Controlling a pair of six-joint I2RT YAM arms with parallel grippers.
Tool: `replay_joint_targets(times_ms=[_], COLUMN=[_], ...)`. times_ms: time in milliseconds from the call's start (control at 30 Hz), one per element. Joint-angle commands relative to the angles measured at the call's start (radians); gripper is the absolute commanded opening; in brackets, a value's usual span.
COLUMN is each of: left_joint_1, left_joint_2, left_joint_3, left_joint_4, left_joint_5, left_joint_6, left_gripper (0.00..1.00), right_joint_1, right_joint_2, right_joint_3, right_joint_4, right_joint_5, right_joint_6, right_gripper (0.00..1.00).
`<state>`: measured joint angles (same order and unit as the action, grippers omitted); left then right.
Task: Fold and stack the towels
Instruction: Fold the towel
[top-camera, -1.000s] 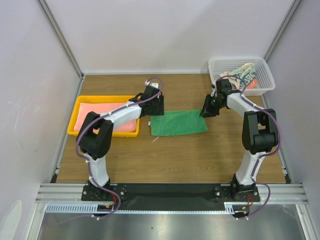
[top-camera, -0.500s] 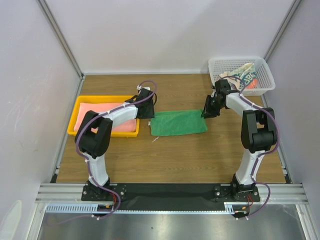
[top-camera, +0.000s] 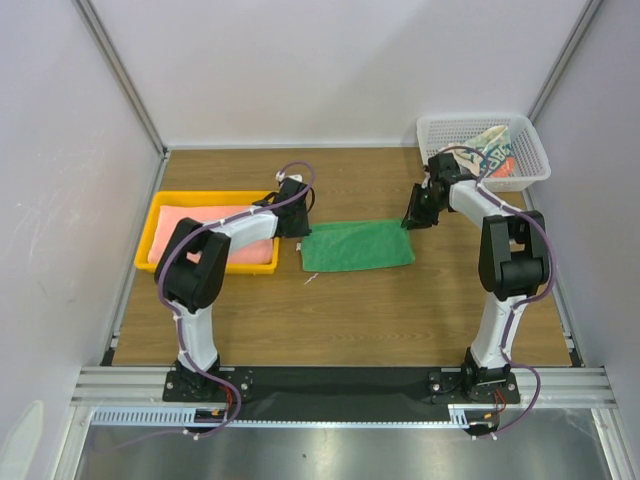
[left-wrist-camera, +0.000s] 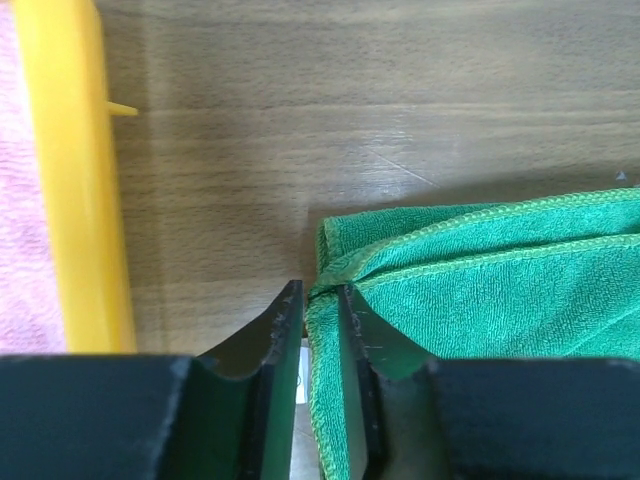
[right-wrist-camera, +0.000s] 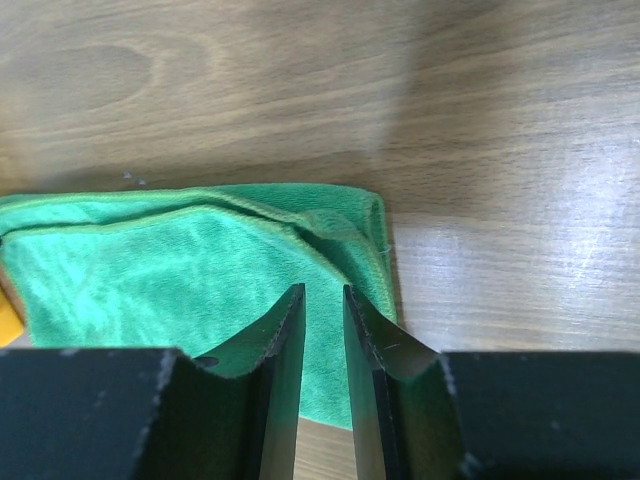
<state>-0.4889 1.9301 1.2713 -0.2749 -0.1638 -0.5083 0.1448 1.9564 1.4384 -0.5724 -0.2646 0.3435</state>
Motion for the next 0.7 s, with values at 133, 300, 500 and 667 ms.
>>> replay_joint_targets(times_ms=[133,300,500,667], left_joint_1=[0.012,0.01,0.012,0.01], left_joint_2=[0.02,-0.002,-0.034,-0.048], left_joint_3=[0.025,0.053,0.077,0.08], left_joint_4=[0.037,0.025,0.026,0.043], left_joint_5=[0.027,0.007,-0.014,-0.002], left_joint_6=[-0.019,-0.009,0.016,0.028], left_gripper=[0.01,0.0,0.0,0.0], right_joint_1=[-0.004,-0.005,-0.008,-0.01], right_joint_2=[0.021,0.042,0.052,0.03], right_joint_3=[0.056,0.077,0.091,0.109], right_joint_4=[-0.014,-0.024,-0.004,0.011], right_joint_5=[0.027,0.028,0.011,-0.025], right_joint_6=[0.006,0.002,-0.009,-0.046], right_gripper=[0.27,0.27,0.27,0.27])
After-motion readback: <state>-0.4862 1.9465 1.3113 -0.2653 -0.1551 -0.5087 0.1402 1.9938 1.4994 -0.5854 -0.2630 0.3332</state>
